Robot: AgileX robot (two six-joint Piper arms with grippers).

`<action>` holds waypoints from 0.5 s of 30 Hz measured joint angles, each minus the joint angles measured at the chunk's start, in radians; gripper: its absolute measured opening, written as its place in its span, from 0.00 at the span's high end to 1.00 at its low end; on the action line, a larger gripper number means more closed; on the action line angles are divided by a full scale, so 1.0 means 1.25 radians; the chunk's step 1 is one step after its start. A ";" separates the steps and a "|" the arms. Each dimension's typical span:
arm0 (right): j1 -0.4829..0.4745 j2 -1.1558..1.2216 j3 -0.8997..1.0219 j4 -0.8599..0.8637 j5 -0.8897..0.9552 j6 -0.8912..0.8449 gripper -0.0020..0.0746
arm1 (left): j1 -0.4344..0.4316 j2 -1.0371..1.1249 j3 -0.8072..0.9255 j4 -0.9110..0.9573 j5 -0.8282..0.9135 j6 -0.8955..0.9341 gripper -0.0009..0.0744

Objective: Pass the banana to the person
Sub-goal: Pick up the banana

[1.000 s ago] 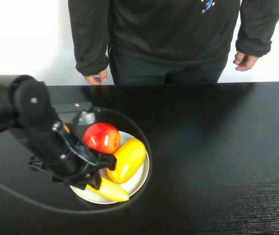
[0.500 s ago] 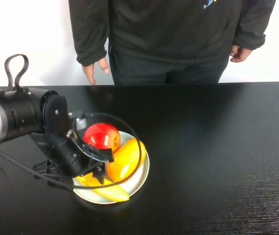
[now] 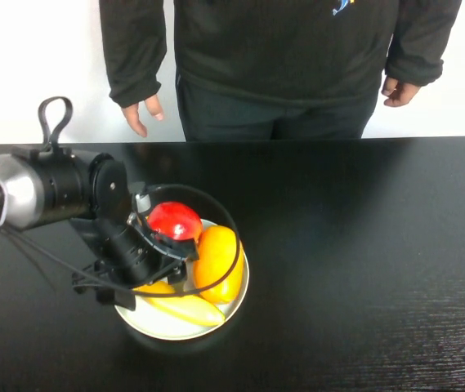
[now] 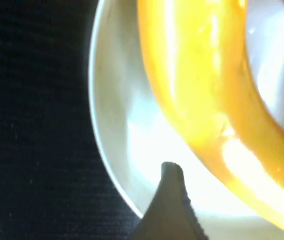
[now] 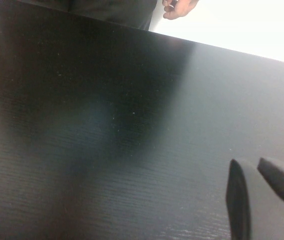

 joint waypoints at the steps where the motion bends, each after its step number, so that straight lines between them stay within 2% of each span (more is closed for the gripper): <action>1: 0.000 0.000 0.000 0.000 0.000 0.000 0.99 | 0.000 0.004 -0.011 0.000 0.009 0.000 0.33; 15: 0.000 0.000 0.000 0.000 0.000 0.000 0.99 | 0.019 0.030 -0.066 0.028 0.063 -0.020 0.33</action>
